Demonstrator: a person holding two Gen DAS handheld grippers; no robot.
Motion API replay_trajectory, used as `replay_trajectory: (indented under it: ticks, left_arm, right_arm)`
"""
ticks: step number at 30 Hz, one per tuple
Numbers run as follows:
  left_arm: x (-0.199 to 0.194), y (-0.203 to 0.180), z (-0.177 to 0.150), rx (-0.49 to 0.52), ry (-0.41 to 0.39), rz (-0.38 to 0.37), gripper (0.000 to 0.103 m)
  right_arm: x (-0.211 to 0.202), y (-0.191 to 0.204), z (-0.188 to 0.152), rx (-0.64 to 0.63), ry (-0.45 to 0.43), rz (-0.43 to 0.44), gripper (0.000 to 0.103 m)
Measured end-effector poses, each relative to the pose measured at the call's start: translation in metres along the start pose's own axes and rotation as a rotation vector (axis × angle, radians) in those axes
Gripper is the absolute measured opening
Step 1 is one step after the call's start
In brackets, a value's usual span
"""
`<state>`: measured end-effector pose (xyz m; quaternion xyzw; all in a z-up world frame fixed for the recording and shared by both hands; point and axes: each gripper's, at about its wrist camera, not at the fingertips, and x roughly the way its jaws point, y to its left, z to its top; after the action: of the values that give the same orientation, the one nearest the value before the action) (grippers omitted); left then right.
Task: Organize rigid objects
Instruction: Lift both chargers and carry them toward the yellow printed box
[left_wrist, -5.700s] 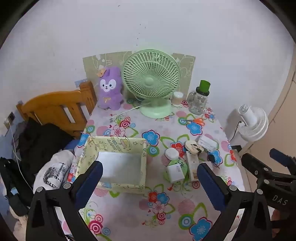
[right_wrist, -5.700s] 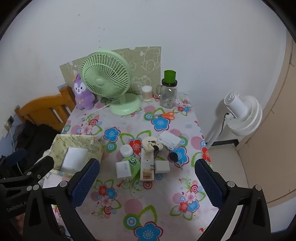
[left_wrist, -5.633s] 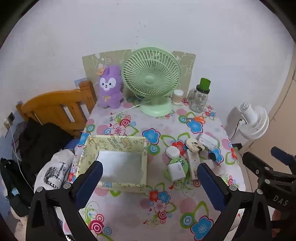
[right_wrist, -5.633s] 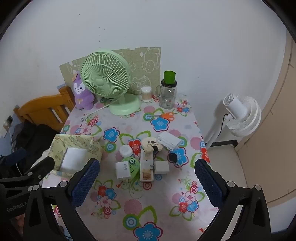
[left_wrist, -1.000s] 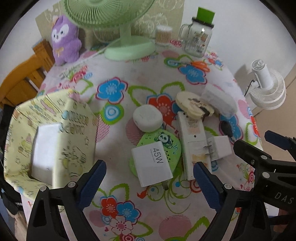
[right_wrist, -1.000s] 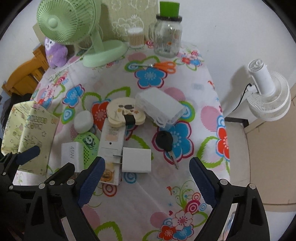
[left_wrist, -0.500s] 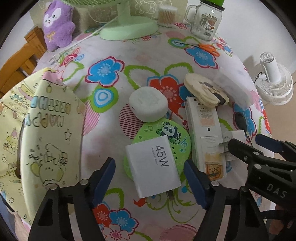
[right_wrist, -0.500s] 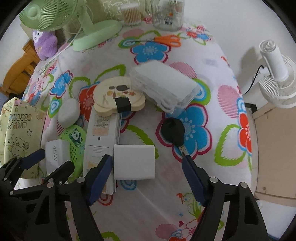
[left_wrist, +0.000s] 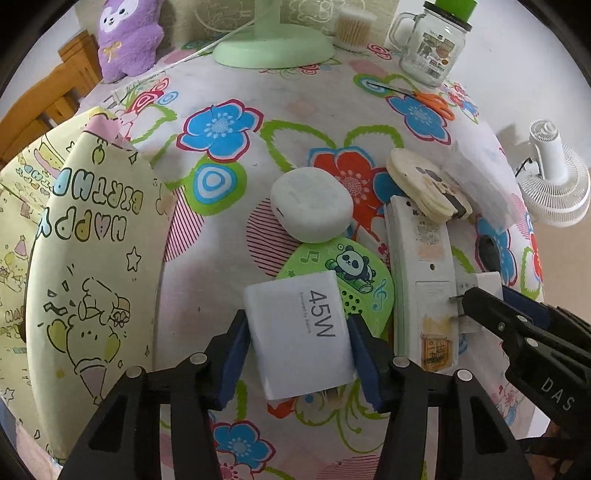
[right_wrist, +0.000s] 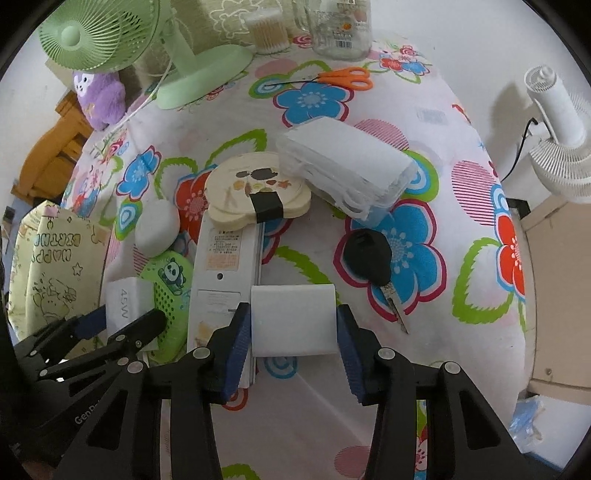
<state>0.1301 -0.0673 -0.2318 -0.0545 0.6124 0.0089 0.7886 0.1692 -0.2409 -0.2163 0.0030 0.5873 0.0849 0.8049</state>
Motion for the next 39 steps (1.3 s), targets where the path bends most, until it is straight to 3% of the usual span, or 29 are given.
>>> replay_trajectory:
  ticks: [18,39]
  left_arm:
    - [-0.029,-0.006,-0.016,0.055,-0.026,-0.020,0.052]
    - [-0.103,-0.002,-0.026,0.118,-0.119,-0.064,0.052]
  right_arm:
    - [-0.026,0.007,-0.017,-0.008,-0.040,-0.059,0.048]
    - [-0.101,0.048,-0.038,0.000,-0.148,-0.082,0.048]
